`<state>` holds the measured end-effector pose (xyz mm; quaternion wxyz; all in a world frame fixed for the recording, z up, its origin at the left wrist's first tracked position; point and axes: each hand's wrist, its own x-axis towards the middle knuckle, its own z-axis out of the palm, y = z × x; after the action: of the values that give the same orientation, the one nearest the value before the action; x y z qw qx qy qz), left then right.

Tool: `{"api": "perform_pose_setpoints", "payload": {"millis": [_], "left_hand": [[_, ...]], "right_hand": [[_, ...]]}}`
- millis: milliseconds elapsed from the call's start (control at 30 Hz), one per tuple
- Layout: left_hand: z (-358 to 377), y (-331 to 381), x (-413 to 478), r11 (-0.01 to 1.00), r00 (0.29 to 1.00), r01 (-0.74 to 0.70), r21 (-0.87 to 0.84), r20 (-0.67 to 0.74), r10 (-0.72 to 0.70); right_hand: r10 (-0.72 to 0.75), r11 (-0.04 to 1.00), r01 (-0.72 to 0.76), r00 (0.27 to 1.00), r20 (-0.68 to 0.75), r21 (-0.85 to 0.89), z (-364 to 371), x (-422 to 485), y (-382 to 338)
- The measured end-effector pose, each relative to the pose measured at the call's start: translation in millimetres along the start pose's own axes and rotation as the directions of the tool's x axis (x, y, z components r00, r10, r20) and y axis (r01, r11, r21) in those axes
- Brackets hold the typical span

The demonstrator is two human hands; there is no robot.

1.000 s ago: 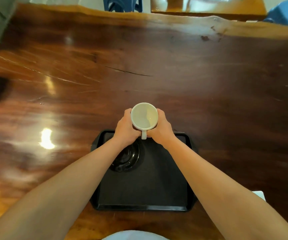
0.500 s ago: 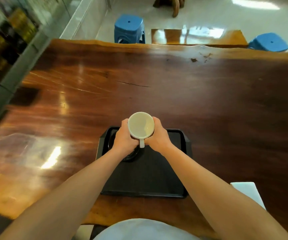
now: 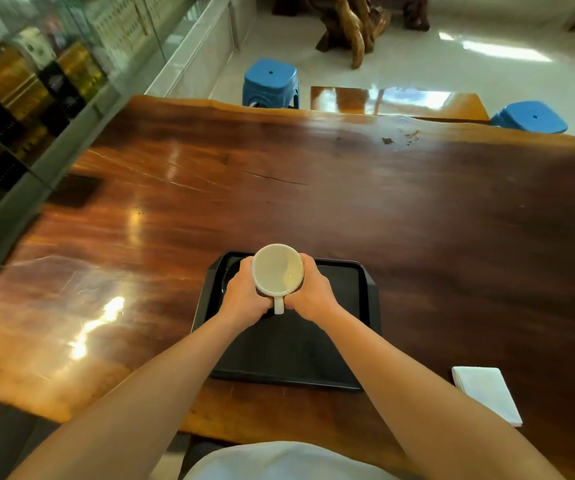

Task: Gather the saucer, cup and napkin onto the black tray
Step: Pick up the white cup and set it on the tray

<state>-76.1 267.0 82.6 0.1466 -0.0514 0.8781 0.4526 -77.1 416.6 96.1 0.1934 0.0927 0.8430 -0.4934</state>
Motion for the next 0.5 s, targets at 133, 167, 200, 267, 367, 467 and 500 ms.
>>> {"api": "perform_pose_setpoints", "payload": {"millis": [133, 167, 200, 267, 367, 467, 500], "left_hand": [[1.9, 0.1, -0.6, 0.999, 1.000, 0.011, 0.034, 0.015, -0.011], [2.5, 0.3, -0.5, 0.999, 1.000, 0.014, 0.038, 0.018, -0.014], [3.2, 0.5, -0.6, 0.999, 1.000, 0.013, 0.041, 0.021, -0.014], [4.9, 1.1, -0.5, 0.999, 0.999, 0.010, 0.040, 0.031, -0.011], [9.0, 1.1, 0.1, 0.999, 0.998, 0.012, 0.034, 0.056, -0.014], [15.8, 0.0, 2.6, 0.999, 0.996, 0.014, 0.033, 0.085, -0.016], [18.0, -0.7, 4.0, 0.999, 0.995, 0.022, 0.035, 0.096, -0.025]], "right_hand": [[0.012, 1.000, -0.012, 1.000, -0.003, 0.014, -1.0, -1.9, 3.1], [0.009, 1.000, -0.009, 1.000, -0.004, 0.017, -1.7, -1.8, 3.9], [0.006, 1.000, -0.006, 1.000, -0.005, 0.019, -2.5, -1.6, 4.9], [0.004, 1.000, -0.004, 1.000, -0.003, 0.018, -3.7, -1.0, 7.6], [0.020, 1.000, -0.020, 1.000, 0.000, 0.023, -3.7, -0.6, 13.1], [0.033, 0.999, -0.033, 0.999, 0.004, 0.025, -4.9, 1.2, 20.0], [0.037, 0.999, -0.037, 0.999, 0.004, 0.023, -5.9, 2.3, 22.6]]}}
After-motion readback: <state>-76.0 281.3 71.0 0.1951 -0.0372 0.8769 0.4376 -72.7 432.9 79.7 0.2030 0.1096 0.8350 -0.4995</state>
